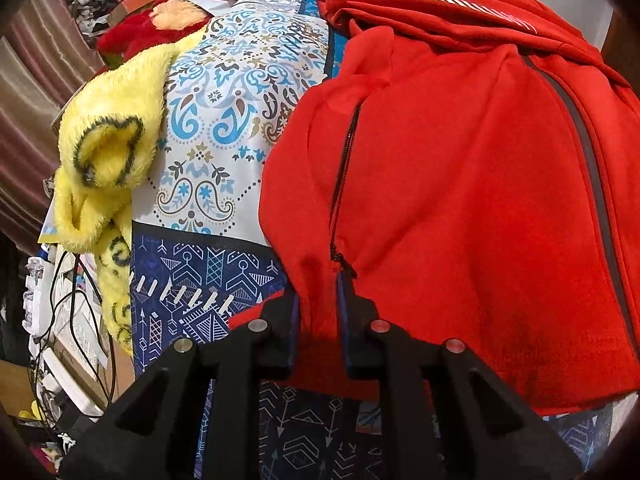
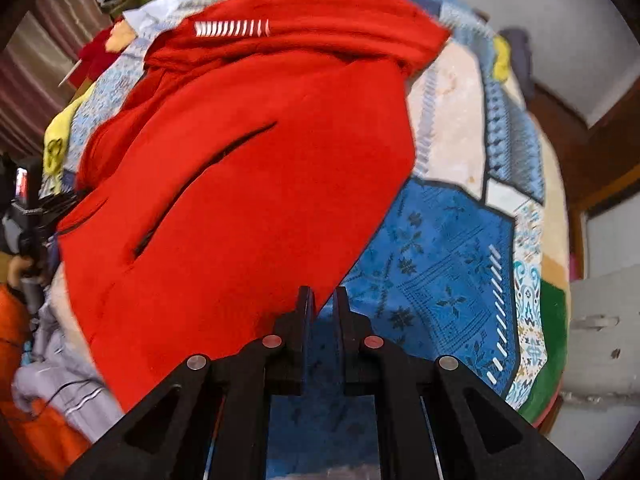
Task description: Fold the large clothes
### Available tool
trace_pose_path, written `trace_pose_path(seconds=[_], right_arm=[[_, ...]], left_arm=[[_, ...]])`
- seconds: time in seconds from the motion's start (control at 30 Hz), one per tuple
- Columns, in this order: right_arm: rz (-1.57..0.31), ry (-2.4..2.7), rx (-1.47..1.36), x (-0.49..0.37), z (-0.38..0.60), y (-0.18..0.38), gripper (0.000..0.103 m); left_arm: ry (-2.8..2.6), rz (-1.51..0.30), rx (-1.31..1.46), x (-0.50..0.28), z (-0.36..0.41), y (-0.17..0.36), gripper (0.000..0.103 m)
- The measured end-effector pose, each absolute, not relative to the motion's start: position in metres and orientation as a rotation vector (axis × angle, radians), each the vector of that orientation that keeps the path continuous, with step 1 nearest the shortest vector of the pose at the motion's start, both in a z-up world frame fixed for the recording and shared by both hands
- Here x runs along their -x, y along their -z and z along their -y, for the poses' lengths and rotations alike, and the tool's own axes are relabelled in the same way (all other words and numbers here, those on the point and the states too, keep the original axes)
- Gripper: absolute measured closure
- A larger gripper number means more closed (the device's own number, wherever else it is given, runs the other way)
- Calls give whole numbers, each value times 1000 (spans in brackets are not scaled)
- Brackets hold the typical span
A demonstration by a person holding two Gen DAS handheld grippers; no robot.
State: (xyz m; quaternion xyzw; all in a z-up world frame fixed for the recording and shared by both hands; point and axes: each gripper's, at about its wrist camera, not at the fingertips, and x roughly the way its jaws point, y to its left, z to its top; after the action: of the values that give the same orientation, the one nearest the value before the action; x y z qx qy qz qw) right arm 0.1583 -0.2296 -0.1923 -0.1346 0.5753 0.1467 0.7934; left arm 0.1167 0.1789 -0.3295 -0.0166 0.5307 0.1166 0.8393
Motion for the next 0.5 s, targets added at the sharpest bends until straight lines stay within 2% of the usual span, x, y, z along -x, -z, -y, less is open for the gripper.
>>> trace_pose_path(seconds=[0.17, 0.27, 0.3, 0.33, 0.4, 0.5], right_arm=[[-1237, -243, 286, -158, 236, 199, 95], [-1238, -223, 224, -158, 247, 201, 81], [-1238, -187, 212, -160, 254, 202, 62], [-1237, -141, 199, -164, 265, 205, 30], [-1285, -132, 51, -170, 296, 215, 5], [-1332, -136, -93, -175, 318, 215, 4]], left_arm=[[-236, -1118, 22, -110, -179, 332, 86], [-239, -1114, 25, -108, -178, 333, 86], [-240, -1113, 27, -108, -178, 333, 86], [-240, -1112, 30, -107, -178, 333, 86], [-237, -1112, 32, -106, -179, 334, 86], [-231, -1118, 35, -106, -182, 332, 86]])
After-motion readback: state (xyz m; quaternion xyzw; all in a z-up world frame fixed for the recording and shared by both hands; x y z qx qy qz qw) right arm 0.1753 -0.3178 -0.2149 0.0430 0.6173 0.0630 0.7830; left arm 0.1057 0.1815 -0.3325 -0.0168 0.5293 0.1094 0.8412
